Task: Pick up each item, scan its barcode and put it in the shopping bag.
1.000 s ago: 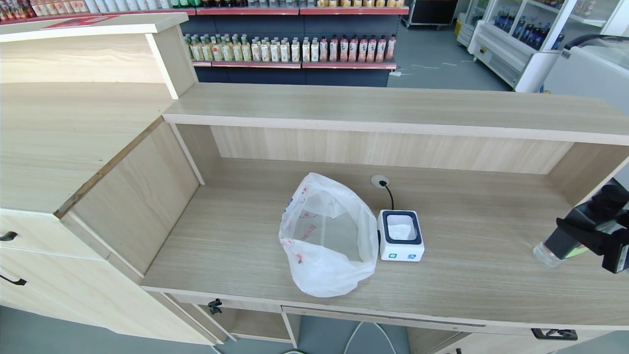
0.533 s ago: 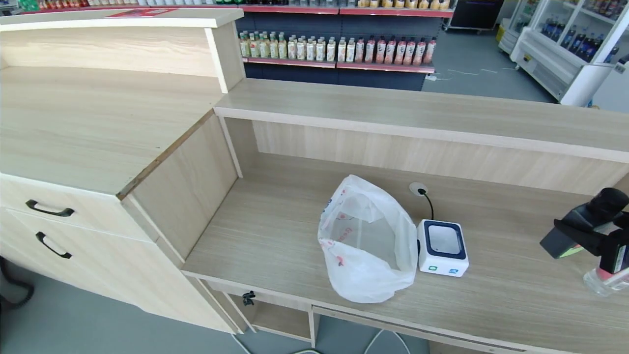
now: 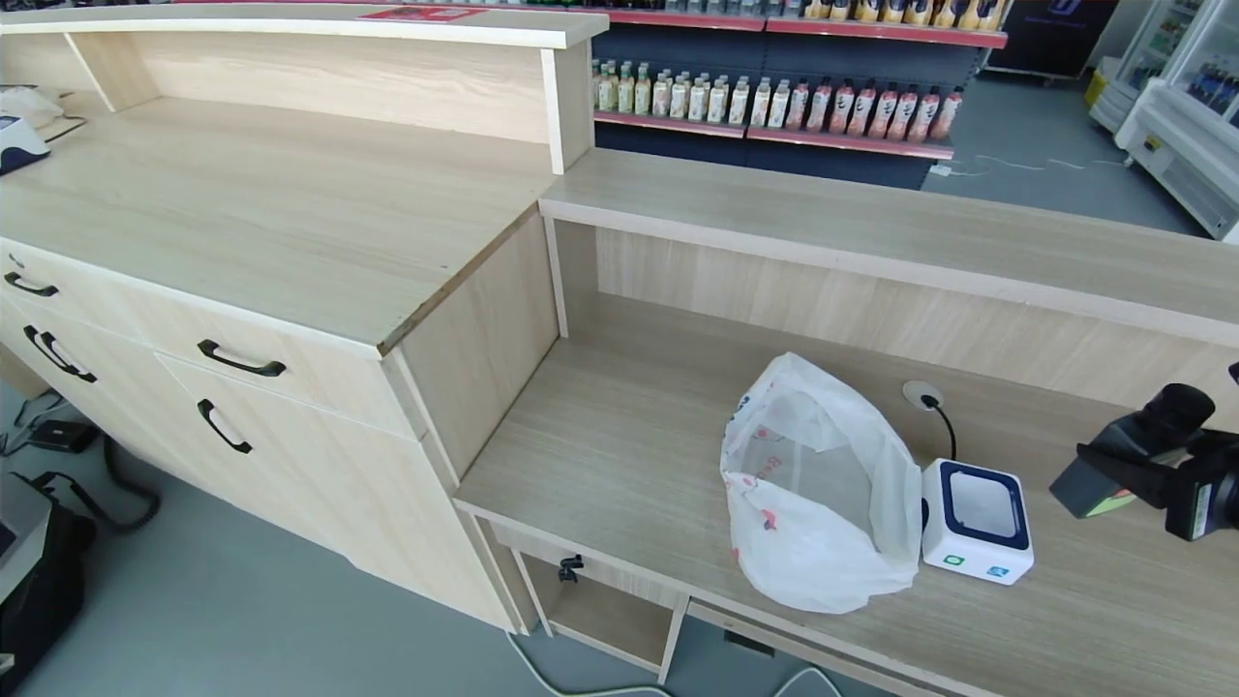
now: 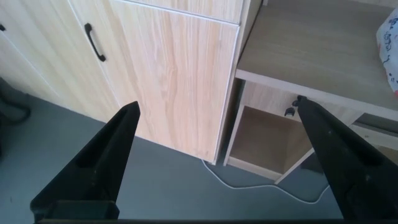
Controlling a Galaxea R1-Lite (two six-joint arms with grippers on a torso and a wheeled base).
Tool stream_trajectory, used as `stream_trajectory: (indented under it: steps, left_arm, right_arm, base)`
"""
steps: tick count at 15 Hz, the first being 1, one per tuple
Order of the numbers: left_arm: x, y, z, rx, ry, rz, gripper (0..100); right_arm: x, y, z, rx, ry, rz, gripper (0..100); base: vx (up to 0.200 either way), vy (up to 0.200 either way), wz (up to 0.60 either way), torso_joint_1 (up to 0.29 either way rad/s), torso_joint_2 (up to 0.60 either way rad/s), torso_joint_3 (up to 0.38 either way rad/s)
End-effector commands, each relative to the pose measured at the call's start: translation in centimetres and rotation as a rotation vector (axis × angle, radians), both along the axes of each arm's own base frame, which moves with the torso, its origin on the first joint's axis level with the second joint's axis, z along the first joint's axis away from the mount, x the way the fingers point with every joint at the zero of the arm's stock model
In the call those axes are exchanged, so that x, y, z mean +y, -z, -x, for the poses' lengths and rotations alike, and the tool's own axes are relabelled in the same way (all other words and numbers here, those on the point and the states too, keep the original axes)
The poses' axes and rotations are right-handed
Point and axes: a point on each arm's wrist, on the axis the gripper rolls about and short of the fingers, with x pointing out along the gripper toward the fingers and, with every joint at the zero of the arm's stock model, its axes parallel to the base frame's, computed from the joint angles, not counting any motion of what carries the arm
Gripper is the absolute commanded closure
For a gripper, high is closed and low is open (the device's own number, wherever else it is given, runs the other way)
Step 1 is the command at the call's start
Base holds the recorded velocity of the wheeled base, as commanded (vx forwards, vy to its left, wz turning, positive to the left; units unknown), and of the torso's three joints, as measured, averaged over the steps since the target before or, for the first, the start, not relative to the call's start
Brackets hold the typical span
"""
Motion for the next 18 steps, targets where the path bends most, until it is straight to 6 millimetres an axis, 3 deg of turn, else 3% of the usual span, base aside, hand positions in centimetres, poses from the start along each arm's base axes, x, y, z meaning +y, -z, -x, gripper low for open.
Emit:
stream_trajectory:
  steps: [1, 7, 14, 18]
  left_arm:
    - [0.0, 0.0, 0.0, 0.000, -0.001, 0.000, 0]
    - [0.0, 0.0, 0.0, 0.000, -0.001, 0.000, 0]
    - [0.0, 0.0, 0.0, 0.000, -0.001, 0.000, 0]
    - [0.0, 0.0, 0.0, 0.000, -0.001, 0.000, 0]
  right_arm:
    - [-0.4, 0.5, -1.2, 0.027, -0.003, -0.007, 100]
    - [-1.4, 1.9, -3.5, 0.071, -0.033, 0.067, 100]
    - [-1.9, 0.7, -6.7, 0.176, -0.088, 0.086, 100]
    - [-1.8, 1.5, -9.0, 0.170, -0.185, 0.245, 100]
  base:
    - [0.000, 0.000, 0.00, 0.000, 0.00, 0.000]
    - [0.000, 0.000, 0.00, 0.000, 0.00, 0.000]
    - [0.000, 0.000, 0.00, 0.000, 0.00, 0.000]
    - [0.000, 0.000, 0.00, 0.000, 0.00, 0.000]
